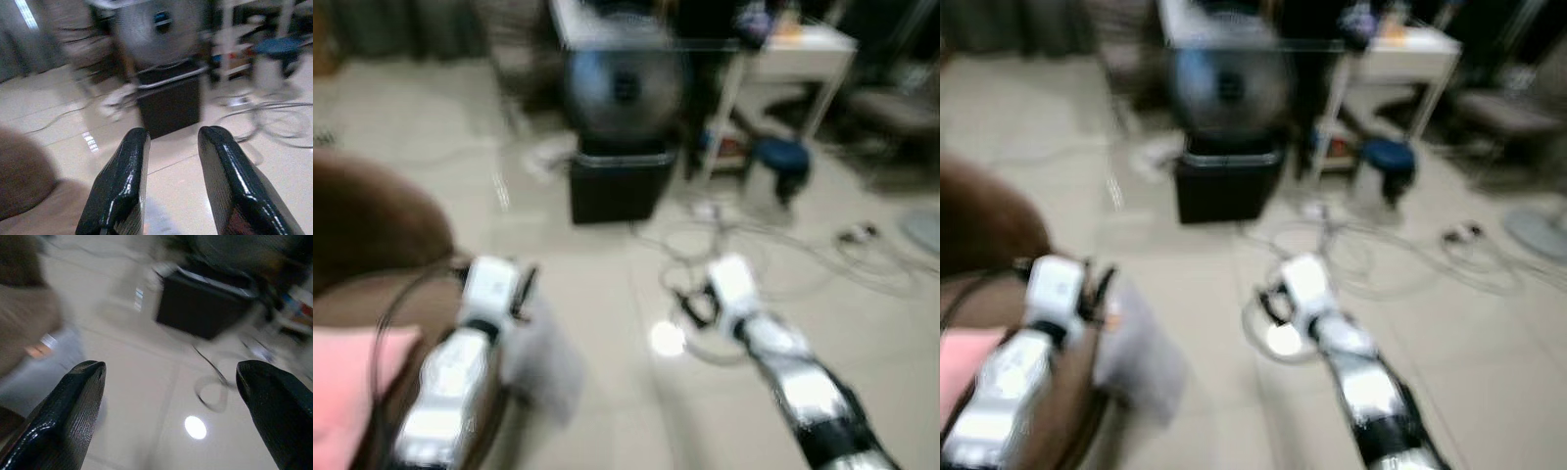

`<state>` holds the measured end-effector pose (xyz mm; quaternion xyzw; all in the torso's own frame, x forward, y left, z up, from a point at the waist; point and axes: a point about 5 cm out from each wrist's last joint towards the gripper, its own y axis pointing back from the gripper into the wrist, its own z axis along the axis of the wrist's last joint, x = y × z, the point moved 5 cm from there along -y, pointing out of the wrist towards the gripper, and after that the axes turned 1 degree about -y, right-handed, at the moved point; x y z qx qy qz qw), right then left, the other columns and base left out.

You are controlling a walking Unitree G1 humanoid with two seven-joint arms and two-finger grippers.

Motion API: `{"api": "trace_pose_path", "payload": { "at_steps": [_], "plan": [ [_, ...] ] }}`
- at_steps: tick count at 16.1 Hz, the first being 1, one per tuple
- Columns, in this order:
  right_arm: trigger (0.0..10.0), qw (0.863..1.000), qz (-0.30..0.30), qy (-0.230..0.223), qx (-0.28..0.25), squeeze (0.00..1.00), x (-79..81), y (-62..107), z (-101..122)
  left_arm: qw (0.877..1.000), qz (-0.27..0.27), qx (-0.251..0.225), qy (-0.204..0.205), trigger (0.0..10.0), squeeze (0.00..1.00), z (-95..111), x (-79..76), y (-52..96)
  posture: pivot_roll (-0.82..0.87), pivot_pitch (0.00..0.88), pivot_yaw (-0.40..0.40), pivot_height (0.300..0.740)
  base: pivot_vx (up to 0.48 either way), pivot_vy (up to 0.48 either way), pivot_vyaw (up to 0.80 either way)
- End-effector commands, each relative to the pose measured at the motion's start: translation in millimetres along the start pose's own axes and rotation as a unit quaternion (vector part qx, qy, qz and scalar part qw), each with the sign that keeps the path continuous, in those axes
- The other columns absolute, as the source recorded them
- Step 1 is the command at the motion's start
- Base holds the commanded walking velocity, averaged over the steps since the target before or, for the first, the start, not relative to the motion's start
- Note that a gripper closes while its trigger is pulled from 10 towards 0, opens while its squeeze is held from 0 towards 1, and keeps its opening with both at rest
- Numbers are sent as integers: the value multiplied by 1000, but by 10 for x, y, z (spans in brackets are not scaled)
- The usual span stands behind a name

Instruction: Move the pillow to the sofa from floor

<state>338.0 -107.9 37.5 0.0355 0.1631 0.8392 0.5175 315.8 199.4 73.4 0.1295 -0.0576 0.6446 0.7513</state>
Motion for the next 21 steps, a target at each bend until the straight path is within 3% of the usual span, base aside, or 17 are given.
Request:
{"api": "trace_pose_path", "payload": {
  "at_steps": [1,3,14,17,21],
  "plan": [
    [10000,1000,-16,6,13,0,-142,65,-87,1000,-10,-8,-2,10000,0,47,-75,-25,114,0,-23,740,356,0,800],
    [10000,999,-28,-16,14,0,-162,70,-99,1000,-11,-10,-2,10000,0,56,-75,-30,114,0,-23,740,358,0,0],
    [10000,999,-42,-31,7,0,-192,96,-74,1000,-20,-13,-4,10000,0,76,-100,-54,106,0,-8,740,359,0,0],
    [10000,999,-45,-31,4,0,-215,116,-63,1000,-21,-15,-5,10000,0,82,-100,-58,106,0,-4,740,359,0,-762],
    [10000,999,-44,-28,3,0,-205,121,-62,1000,-11,-16,-6,10000,0,92,-64,-47,111,0,-6,740,358,0,0]
  ]
}}
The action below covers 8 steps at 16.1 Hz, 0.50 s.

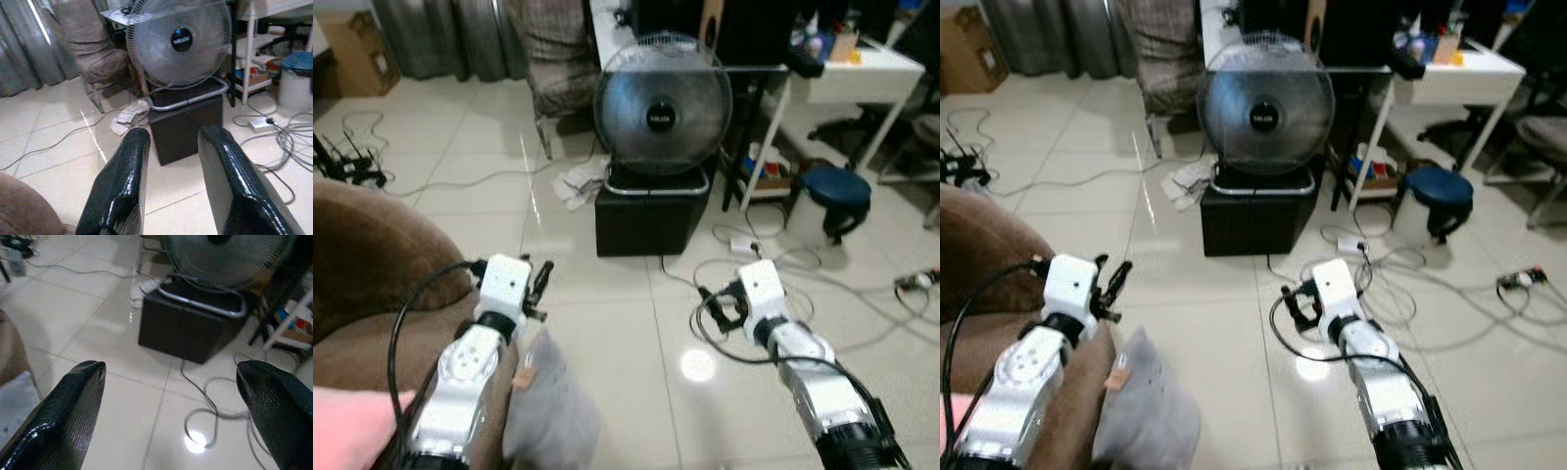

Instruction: Move the pillow to the sofa from floor

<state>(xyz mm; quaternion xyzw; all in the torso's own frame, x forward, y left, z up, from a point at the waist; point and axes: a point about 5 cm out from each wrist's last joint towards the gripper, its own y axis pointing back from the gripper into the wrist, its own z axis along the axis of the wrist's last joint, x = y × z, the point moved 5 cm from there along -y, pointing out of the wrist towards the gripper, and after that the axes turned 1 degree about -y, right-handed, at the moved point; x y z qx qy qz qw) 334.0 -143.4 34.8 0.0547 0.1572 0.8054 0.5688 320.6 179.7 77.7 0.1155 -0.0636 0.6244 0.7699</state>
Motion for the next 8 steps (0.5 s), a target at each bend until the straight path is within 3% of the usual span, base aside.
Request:
{"api": "trace_pose_path", "payload": {
  "at_steps": [1,3,5,8],
  "plan": [
    [10000,1000,17,4,-6,0,113,-39,55,1000,15,2,-9,10000,0,-8,109,33,116,0,-8,740,360,0,0],
    [10000,999,35,26,-3,0,174,-37,53,1000,16,2,-8,10000,0,-6,108,31,116,0,-8,740,364,0,266],
    [10000,999,32,20,-5,0,174,-35,53,1000,15,2,-8,10000,0,-5,100,29,116,0,-8,740,360,0,800],
    [10000,1000,27,5,1,0,145,-24,27,1000,13,3,-6,10000,0,-11,89,34,111,0,-5,740,356,0,0]
  ]
}}
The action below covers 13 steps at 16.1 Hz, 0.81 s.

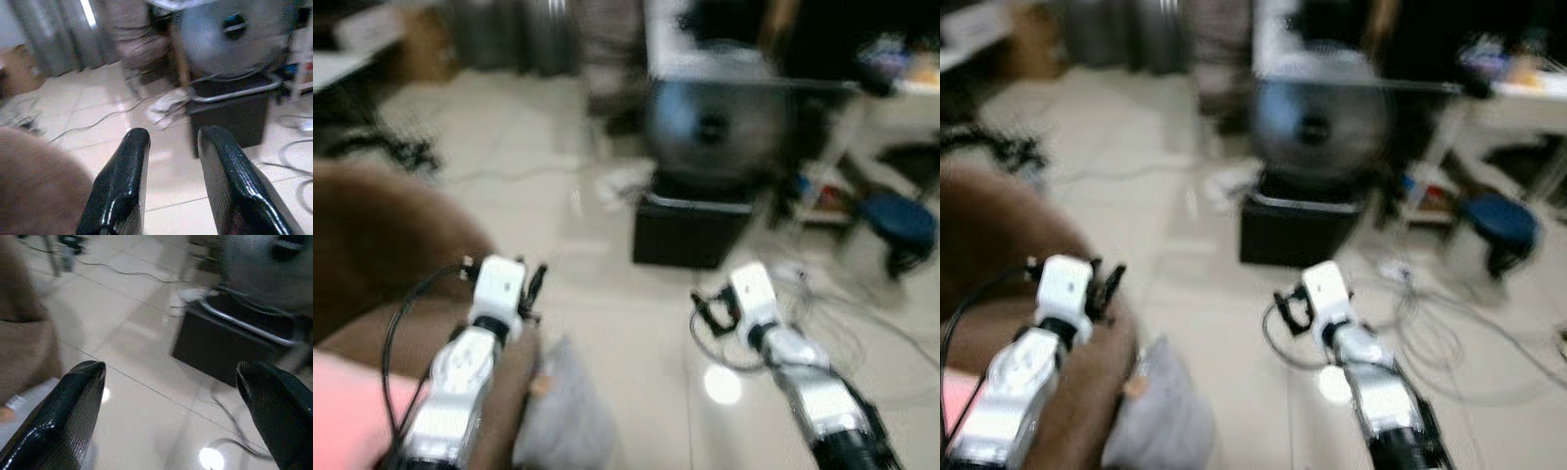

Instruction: Move the pillow to the sofa from floor

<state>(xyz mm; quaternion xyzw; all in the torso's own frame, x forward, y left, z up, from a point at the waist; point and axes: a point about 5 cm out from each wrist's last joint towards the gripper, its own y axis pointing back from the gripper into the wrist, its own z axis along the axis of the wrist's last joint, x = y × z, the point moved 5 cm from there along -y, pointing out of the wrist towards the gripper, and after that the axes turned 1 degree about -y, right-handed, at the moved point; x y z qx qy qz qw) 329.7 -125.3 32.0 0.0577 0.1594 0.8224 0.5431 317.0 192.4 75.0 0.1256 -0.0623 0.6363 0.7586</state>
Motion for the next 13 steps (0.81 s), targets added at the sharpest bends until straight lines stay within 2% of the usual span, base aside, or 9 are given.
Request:
{"api": "trace_pose_path", "payload": {
  "at_steps": [1,10,13],
  "plan": [
    [10000,1000,-3,3,-2,0,-47,8,26,1000,-3,-8,2,10000,0,48,-23,-24,111,0,-5,740,0,0,0],
    [10000,1000,-5,-3,1,0,-48,17,-5,1000,-12,-1,-6,10000,0,24,-64,-36,106,0,-3,740,0,0,0],
    [10000,1000,-5,-4,2,0,-48,16,-3,1000,-14,1,-8,10000,0,15,-72,-35,107,0,-6,724,0,0,0]
  ]
}}
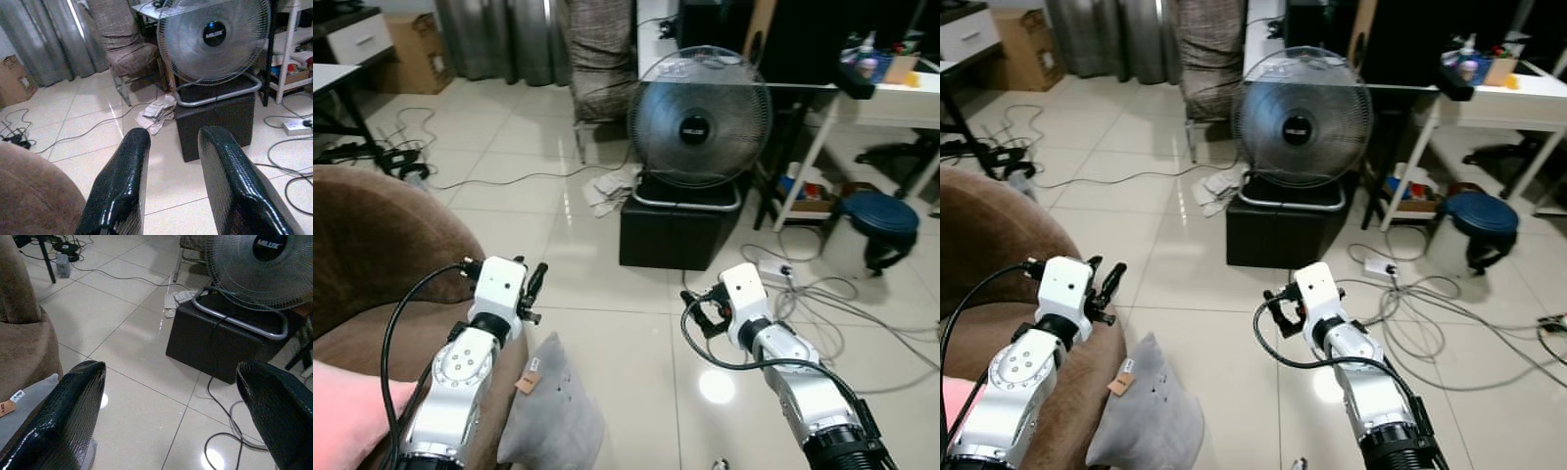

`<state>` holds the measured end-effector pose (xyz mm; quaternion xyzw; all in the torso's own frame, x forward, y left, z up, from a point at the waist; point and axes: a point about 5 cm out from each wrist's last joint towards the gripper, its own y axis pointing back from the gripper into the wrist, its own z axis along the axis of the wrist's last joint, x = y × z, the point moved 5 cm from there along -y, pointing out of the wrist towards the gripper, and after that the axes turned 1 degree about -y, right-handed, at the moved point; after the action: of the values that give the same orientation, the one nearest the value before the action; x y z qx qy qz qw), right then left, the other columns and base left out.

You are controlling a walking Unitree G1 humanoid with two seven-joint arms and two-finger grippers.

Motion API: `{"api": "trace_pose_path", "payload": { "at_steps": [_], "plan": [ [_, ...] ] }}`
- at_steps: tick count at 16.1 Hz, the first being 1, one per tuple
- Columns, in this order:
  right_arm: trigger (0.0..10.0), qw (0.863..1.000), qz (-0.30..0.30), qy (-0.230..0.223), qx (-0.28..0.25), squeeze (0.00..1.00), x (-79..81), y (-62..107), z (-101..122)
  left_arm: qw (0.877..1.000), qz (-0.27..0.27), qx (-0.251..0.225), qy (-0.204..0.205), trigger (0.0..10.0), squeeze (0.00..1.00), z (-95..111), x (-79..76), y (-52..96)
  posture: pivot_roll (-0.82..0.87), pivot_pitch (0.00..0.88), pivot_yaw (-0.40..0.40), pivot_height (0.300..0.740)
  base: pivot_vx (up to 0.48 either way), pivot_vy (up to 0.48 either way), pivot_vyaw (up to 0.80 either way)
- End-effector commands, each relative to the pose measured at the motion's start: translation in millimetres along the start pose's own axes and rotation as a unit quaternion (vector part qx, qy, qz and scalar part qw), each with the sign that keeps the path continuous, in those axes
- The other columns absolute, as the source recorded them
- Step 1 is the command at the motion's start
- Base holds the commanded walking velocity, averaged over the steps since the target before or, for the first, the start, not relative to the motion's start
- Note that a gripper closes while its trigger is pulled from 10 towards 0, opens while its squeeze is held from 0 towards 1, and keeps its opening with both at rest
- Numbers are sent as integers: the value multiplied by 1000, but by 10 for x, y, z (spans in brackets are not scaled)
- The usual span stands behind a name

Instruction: Move the pillow to the sofa from floor

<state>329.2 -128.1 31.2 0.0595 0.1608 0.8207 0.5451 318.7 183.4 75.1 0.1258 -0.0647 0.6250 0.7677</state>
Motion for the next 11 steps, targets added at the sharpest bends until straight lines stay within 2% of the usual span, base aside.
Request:
{"api": "trace_pose_path", "payload": {
  "at_steps": [1,11],
  "plan": [
    [10000,1000,-2,-2,0,0,-23,3,12,1000,1,6,-6,10000,0,-16,10,-2,107,0,-6,724,0,0,0],
    [10000,1000,-10,-4,5,0,-42,4,-9,1000,-6,10,-10,10000,0,-28,2,-2,107,0,-1,724,0,0,0]
  ]
}}
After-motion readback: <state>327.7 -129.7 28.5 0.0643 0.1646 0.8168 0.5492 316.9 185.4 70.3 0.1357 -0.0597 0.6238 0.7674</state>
